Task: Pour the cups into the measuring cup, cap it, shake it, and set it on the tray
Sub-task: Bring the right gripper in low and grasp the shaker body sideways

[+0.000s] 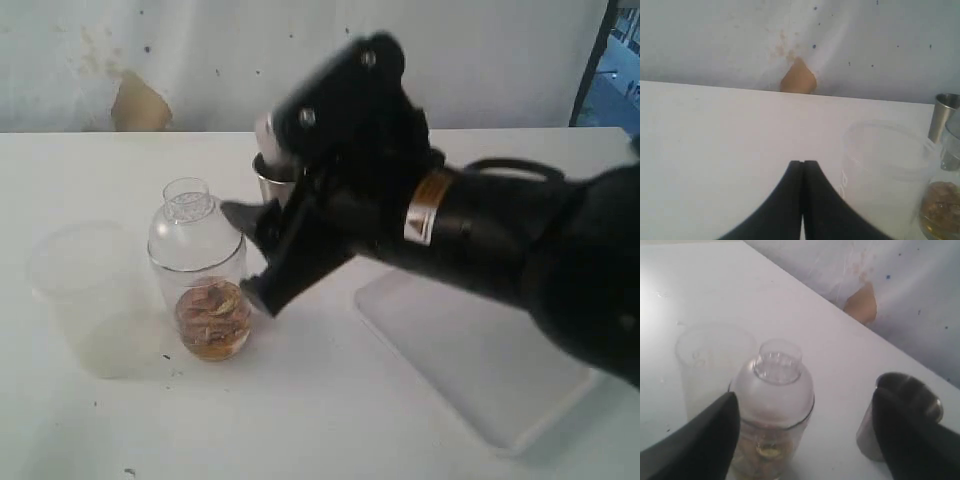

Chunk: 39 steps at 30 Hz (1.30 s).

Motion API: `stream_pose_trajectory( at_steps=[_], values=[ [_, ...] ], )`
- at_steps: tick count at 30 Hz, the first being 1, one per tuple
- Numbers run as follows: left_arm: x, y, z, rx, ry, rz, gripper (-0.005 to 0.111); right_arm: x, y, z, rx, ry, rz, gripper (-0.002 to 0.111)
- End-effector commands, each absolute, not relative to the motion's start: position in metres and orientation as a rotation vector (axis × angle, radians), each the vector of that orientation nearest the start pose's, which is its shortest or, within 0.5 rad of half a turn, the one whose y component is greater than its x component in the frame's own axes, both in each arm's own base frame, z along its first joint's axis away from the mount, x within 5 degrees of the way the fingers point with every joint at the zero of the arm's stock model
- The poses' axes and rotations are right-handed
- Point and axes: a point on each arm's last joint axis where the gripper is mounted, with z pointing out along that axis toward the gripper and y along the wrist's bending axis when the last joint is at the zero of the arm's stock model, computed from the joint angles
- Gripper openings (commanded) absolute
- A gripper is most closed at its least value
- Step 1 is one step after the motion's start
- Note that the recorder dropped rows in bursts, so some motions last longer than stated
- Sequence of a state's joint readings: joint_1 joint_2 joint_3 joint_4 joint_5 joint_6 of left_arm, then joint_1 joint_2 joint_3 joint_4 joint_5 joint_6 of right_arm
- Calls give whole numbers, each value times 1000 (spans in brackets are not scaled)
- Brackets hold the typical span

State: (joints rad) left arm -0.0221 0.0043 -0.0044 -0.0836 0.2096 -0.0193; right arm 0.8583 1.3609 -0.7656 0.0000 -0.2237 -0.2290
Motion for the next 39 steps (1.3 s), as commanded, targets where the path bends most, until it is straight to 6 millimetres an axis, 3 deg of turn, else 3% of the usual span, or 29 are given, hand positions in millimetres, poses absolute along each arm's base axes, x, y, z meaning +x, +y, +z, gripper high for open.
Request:
stream_pose_trajectory(
  at_steps=[1, 6, 14, 16, 19, 20, 27, 34, 39],
  values=[
    [56, -3, 195, -53, 1681, -106, 0, 200, 231, 241, -975, 1644, 434, 75],
    [56, -3, 195, -53, 1681, -106, 0, 207, 239, 207, -1014, 1750, 420, 75],
    [56, -3, 195, -53, 1681, -106, 0, 210, 243, 190, -1023, 1798, 423, 76],
    [56, -3, 195, -53, 1681, -106, 0, 211, 243, 187, -1028, 1807, 420, 84],
    [56, -3, 195, -53, 1681, -106, 0, 212, 245, 182, -1025, 1801, 421, 104],
    [56, -3, 195, -53, 1681, -106, 0, 213, 246, 182, -1021, 1795, 423, 105],
    [56, -3, 195, -53, 1681, -106, 0, 213, 256, 177, -927, 1757, 514, 105],
    [56, -3, 195, -53, 1681, -106, 0, 221, 266, 158, -853, 1639, 561, 105],
    [56, -3, 195, -53, 1681, -106, 0, 224, 269, 141, -860, 1653, 557, 105]
  ],
)
